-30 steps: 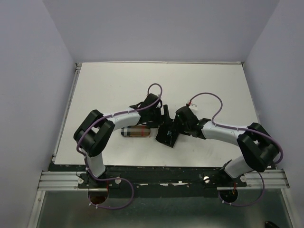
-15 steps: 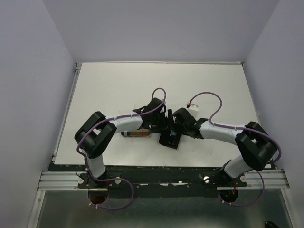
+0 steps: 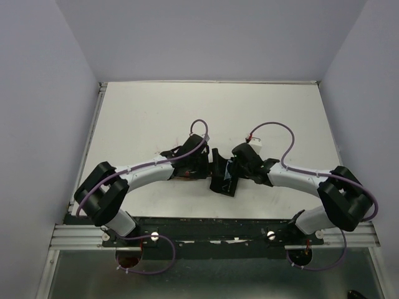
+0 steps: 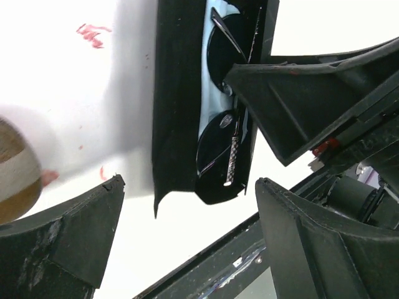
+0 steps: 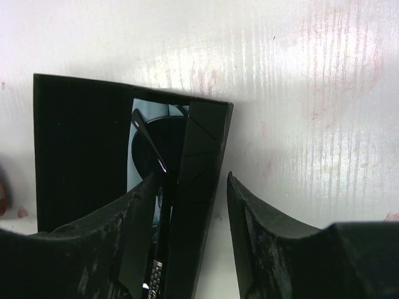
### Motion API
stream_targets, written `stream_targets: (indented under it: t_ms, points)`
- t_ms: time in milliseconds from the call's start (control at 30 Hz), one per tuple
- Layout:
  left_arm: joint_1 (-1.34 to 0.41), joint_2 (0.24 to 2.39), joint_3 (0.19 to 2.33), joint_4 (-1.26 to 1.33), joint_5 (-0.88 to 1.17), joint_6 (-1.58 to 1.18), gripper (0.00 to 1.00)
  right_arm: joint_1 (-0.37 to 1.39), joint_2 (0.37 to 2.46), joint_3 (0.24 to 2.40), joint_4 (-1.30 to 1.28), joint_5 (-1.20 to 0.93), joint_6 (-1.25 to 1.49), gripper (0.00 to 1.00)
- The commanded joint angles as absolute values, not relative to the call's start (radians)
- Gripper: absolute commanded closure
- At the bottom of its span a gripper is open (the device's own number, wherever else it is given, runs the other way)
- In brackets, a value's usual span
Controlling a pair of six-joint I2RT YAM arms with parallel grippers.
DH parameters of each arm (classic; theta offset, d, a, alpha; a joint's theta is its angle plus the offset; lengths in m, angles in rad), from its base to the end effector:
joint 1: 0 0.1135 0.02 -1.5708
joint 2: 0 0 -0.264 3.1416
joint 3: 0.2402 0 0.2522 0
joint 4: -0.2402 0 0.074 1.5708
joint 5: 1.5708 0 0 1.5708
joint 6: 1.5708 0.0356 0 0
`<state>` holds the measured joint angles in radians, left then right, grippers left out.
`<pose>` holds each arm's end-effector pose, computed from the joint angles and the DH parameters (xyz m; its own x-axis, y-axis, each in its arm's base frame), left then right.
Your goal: Organize the sunglasses
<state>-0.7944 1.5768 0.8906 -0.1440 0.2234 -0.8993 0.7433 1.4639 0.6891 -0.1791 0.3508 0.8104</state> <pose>0.2203 -0.2356 0.1885 -0.9484 -0.1238 -0.2918 0.0931 0.7710 -0.6300 0.2078 0.1744 0.1599 -0.7683 0.2180 -0.6018 0.0980 0.9692 0.2260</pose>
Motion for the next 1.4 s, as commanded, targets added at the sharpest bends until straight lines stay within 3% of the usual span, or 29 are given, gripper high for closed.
stream_targets:
  t_ms: [0, 133, 233, 367, 433, 1167, 1300, 1367]
  points:
    - [-0.776, 1.471, 0.85, -0.205, 0.091, -0.907, 0.05, 0.747, 1.402, 0.657, -0.149, 0.313, 0.795, 0.41]
    - [-0.72, 1.483, 0.838, -0.236, 0.075, -0.926, 0.1, 0.749, 1.378, 0.652, -0.161, 0.316, 0.801, 0.38]
    - [-0.701, 1.551, 0.883, -0.29, 0.058, -0.93, 0.21, 0.747, 1.345, 0.634, -0.17, 0.327, 0.839, 0.4]
    - [-0.701, 1.658, 0.974, -0.337, 0.09, -0.904, 0.5, 0.746, 1.28, 0.586, -0.167, 0.377, 0.897, 0.46]
    - [-0.706, 1.696, 1.002, -0.347, 0.1, -0.9, 0.57, 0.747, 1.246, 0.559, -0.155, 0.385, 0.913, 0.51]
    - [-0.867, 1.756, 1.141, -0.368, 0.117, -0.853, 0.57, 0.744, 1.298, 0.477, -0.022, 0.249, 0.926, 0.73]
    - [-0.87, 1.789, 1.163, -0.385, 0.121, -0.853, 0.57, 0.736, 1.269, 0.471, -0.029, 0.241, 0.934, 0.74]
    - [-0.868, 1.802, 1.17, -0.394, 0.123, -0.854, 0.56, 0.733, 1.249, 0.477, -0.061, 0.258, 0.943, 0.69]
